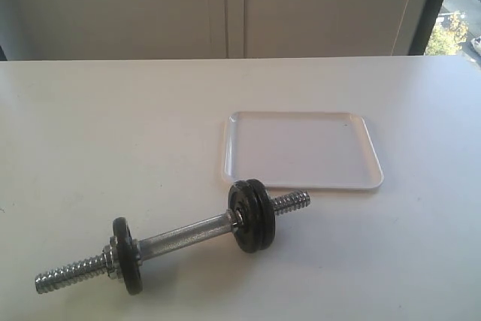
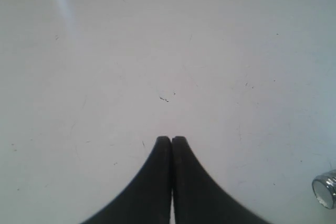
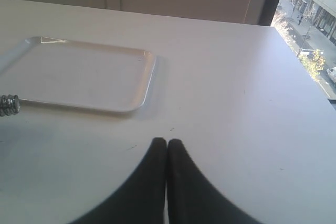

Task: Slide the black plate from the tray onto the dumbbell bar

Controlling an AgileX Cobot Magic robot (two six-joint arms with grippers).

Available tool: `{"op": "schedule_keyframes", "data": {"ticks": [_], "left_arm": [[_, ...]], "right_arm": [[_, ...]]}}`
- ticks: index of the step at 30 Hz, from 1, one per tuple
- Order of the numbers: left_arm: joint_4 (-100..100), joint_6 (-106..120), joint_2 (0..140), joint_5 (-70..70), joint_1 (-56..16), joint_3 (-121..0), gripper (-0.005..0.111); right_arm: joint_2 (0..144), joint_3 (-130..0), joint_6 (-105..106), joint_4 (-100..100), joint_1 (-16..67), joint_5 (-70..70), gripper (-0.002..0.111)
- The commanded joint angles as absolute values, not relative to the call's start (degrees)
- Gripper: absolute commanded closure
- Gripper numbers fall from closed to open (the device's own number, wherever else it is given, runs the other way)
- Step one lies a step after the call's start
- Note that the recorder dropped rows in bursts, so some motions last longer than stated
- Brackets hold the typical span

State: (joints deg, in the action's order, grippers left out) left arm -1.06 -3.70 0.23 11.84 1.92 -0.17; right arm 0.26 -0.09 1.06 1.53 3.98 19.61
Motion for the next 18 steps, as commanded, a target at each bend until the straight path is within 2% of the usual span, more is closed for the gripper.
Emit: {"op": "schedule_keyframes", "data": {"ticks": [1, 8, 18], "left_arm": [[-0.9, -4.0, 0.0, 12.1, 0.6, 0.0, 0.107], [-0.9, -4.0, 0.0, 12.1, 0.4, 0.0, 0.107], [-0.9, -4.0, 0.0, 12.1, 0.5, 0.0, 0.107]], "right_arm": [[0.0, 0.0, 1.3, 0.0, 2.8, 19.1, 0.108], [0.0, 0.0, 1.3, 0.0, -0.4, 19.1, 0.108], [0.0, 0.0, 1.3, 0.0, -0.6, 19.3, 0.108]]}}
